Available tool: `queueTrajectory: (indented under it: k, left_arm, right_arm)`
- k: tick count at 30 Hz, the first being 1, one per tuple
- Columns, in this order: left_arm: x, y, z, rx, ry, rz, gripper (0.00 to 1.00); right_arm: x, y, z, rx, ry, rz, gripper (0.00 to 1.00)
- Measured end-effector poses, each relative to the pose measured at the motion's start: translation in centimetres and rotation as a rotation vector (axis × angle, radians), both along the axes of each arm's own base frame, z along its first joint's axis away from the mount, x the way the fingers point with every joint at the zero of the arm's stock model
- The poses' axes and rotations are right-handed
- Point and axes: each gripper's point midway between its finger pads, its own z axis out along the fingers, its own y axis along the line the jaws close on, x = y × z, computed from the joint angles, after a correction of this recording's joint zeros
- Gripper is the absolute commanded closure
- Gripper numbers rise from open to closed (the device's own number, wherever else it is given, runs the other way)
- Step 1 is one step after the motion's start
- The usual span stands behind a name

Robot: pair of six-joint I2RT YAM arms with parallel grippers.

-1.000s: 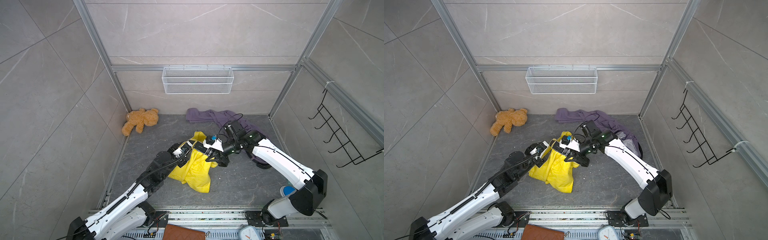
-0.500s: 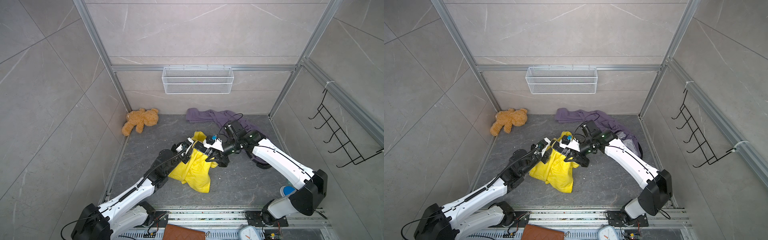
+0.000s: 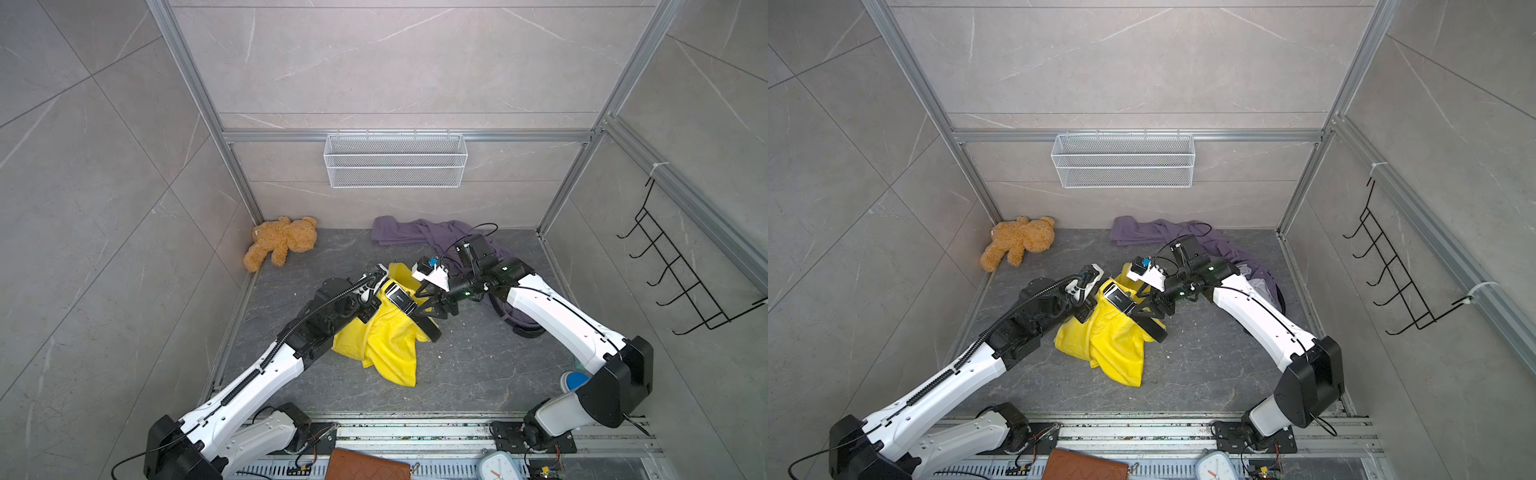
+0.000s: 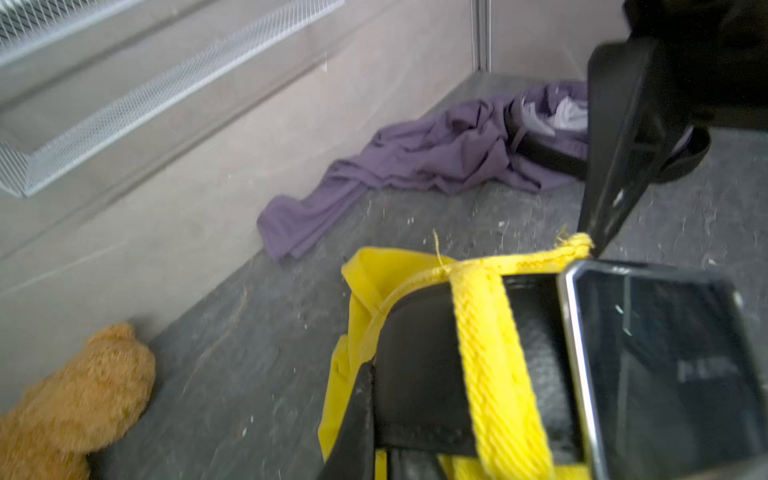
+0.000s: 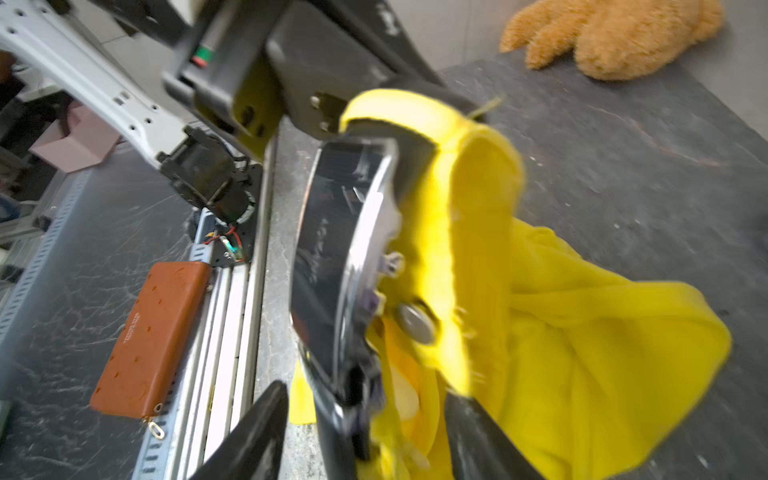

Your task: Remove the belt from the trousers

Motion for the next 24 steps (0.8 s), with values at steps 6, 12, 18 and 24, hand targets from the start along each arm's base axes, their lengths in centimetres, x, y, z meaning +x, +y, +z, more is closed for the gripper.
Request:
queueTrajectory:
  k: [6,12,18,24]
  left_arm:
    - [-1.8,3.2,-3.1,0.127,0.249,0.132,1.00]
    - [-2.7,4.7,-5.3,0.194,0.413,0.233,1.00]
    - [-3.7,5.3,-6.6,0.204,0.518,0.288,1.00]
    - [-4.6,5.0,-7.0,0.167,0.585,0.288,1.00]
  right_arm:
    - [-0.4,-0.4,-0.9,-0.035,-0.080,-0.171,0.11]
    - [-5.2,4.5,-2.7,-0.058,-0.278,-0.193,0.16]
    - [-2.4,4.4,-2.3,-0.069,-0.427,-0.335,0.21]
    - [-0.3,6.1,-0.7,-0.041,-0.467,-0.291,0.27]
